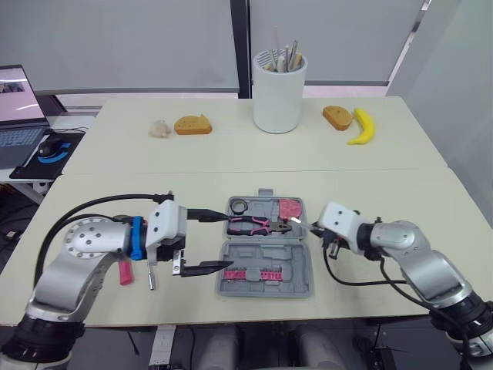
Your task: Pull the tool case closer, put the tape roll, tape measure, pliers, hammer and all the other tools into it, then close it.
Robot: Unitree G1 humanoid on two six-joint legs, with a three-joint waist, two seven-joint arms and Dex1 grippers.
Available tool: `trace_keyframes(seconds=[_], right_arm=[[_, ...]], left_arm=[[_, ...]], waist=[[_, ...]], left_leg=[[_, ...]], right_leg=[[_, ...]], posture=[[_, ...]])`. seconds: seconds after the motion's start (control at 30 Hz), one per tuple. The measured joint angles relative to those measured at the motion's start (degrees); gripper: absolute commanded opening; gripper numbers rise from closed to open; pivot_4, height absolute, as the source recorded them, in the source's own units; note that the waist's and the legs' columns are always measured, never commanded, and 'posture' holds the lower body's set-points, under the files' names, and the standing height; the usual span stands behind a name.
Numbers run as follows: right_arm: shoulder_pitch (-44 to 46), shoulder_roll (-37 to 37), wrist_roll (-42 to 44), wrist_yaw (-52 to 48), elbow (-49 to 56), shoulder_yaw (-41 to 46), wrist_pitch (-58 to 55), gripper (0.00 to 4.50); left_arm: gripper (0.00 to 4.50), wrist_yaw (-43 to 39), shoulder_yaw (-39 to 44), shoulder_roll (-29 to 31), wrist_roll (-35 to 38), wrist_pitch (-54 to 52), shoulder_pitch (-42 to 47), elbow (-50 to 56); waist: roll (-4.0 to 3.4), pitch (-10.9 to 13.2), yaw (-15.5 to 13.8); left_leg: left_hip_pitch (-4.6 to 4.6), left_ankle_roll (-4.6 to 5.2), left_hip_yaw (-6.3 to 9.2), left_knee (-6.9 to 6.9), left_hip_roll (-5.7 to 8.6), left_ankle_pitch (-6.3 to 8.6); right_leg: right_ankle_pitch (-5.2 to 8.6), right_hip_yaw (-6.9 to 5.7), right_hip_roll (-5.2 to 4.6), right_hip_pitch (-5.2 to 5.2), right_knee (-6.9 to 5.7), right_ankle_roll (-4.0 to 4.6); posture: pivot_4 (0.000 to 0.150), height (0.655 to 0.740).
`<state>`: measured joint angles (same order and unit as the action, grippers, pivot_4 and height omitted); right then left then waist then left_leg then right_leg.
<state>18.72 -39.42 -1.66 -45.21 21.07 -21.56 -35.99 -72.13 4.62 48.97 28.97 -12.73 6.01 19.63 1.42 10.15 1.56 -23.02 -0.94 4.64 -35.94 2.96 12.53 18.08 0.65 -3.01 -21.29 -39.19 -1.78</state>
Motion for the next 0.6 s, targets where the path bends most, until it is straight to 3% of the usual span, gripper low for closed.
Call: trace_keyframes(seconds=[0.33, 0.6], right_arm=[[6.08, 6.36, -4.67, -1.01, 1.41, -11.57, -6.97, 0.32], [12.15, 11.14, -7.79, -2.19, -2.14, -20.08, -8.45, 0.32]], left_arm=[[4.50, -3.85, 6.06, 4.36, 0.14, 1.97, -7.13, -2.25], [4.50, -4.03, 8.25, 6.05, -0.13, 1.88, -7.96, -3.76]], waist=[[0.02, 0.00, -0.01], [0.03, -0.01, 0.19]], left_leg=[[0.01, 0.00, 0.02, -0.01, -0.02, 0.00], [0.02, 0.00, 0.00, 0.00, -0.08, 0.00]], right_leg=[[-0.01, -0.05, -0.03, -0.01, 0.03, 0.01], [-0.06, -0.11, 0.00, -0.09, 0.03, 0.08]], posture=[[0.150, 0.7400], [0.150, 0.7400]])
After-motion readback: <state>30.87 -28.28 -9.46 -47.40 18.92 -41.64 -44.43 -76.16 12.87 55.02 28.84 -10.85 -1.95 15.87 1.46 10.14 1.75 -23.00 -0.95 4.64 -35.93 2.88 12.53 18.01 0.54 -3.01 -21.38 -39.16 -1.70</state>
